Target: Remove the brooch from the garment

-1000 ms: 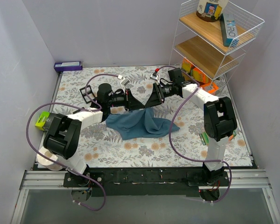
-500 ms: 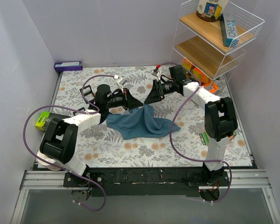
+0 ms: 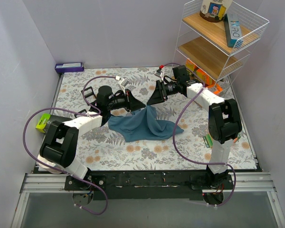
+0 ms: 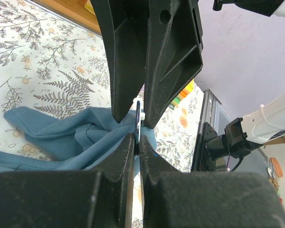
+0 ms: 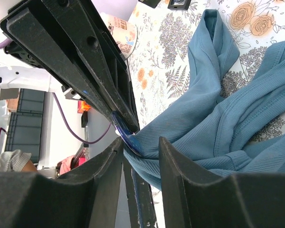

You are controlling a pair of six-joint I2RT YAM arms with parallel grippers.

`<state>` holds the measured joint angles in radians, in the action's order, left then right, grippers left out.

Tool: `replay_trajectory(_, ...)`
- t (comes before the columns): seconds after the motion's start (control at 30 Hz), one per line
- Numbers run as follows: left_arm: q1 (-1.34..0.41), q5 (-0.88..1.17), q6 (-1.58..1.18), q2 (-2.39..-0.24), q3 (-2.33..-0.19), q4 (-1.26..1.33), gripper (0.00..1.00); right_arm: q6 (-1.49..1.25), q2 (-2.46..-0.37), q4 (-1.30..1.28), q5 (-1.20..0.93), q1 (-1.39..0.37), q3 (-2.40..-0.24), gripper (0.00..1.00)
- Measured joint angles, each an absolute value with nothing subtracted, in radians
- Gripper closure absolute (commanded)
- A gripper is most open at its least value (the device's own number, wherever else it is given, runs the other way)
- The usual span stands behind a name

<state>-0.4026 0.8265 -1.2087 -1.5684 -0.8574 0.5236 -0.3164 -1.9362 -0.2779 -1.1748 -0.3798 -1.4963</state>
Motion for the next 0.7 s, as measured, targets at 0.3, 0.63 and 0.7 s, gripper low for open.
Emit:
replay_trajectory(0.3, -0.402, 0.827, -1.208, -1.568, -0.857, 0.524, 1.00, -0.324, -1.938, -0.265, -1.188, -0.380, -1.496, 0.63)
replay_trajectory(0.63, -0.402, 0.829, -1.206, -1.569, -0.857, 0.524, 1.00, -0.327, -1.938, -0.262, -1.192, -0.380, -1.496, 0.66)
replay_trajectory(0.7, -0.402, 0.830, -1.204, -1.568, -0.857, 0.524, 1.00, -0.328, -1.938, -0.262, -1.193, -0.380, -1.496, 0.66)
